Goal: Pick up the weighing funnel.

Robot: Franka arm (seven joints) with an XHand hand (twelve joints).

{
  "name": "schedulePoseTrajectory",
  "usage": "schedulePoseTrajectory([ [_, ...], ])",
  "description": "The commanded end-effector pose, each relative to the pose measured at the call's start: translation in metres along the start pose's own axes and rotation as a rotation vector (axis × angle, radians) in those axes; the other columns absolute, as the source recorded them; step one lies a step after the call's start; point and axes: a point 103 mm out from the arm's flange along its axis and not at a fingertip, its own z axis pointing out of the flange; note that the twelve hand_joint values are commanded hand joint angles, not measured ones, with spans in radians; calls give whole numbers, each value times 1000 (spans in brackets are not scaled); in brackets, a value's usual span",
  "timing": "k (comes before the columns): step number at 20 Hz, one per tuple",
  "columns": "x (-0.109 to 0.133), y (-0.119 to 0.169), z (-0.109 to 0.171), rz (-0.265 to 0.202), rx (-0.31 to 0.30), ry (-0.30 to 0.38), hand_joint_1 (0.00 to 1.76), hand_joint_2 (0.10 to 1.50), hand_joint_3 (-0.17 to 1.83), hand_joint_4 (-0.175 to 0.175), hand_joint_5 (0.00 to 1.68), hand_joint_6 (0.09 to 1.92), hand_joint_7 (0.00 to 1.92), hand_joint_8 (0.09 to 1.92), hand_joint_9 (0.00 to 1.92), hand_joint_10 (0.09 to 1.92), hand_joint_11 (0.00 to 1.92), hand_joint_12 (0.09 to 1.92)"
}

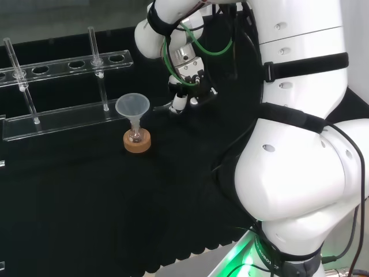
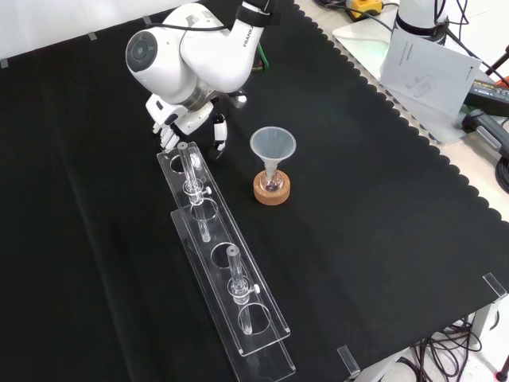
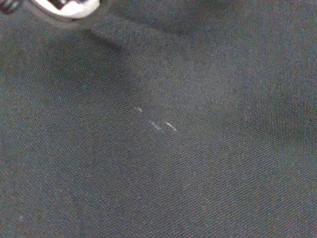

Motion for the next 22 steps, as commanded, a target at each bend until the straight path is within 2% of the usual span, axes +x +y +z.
schedulePoseTrajectory([
  [1, 0, 1, 0, 1, -7, 0, 836, 660, 540, -9, 764, 705, 366, 721, 579, 630, 336, 1348],
  [14, 4, 8, 7, -5, 2, -9, 860, 664, 553, 11, 817, 709, 400, 714, 611, 613, 369, 1330],
  [22, 2, 8, 9, 4, 1, -13, 875, 686, 566, 38, 913, 671, 404, 706, 629, 597, 380, 1325],
])
